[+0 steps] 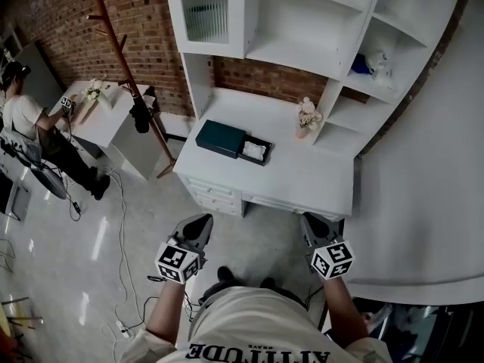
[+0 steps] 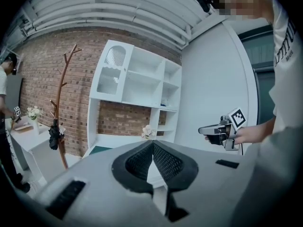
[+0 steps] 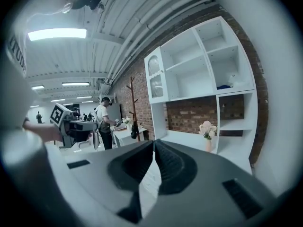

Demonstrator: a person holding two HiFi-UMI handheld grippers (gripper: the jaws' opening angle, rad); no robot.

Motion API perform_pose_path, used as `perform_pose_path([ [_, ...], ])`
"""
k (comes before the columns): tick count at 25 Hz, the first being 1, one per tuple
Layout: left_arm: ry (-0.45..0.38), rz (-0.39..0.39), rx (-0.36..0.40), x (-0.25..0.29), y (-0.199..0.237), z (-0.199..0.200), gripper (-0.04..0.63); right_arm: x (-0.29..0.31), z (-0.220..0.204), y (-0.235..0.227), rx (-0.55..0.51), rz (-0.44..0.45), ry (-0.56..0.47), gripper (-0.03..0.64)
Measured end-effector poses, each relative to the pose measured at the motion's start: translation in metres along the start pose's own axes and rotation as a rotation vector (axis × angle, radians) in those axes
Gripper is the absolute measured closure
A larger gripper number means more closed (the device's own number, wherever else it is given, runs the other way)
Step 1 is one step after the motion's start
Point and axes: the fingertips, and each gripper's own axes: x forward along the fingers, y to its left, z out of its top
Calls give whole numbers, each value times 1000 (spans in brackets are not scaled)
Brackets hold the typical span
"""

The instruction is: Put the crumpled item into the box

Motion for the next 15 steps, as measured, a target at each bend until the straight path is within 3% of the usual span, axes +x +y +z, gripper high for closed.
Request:
perform_pose_path([
  [15,-18,43,15,-4,-29,2,569,-17,3,-19,2,27,-33,583],
])
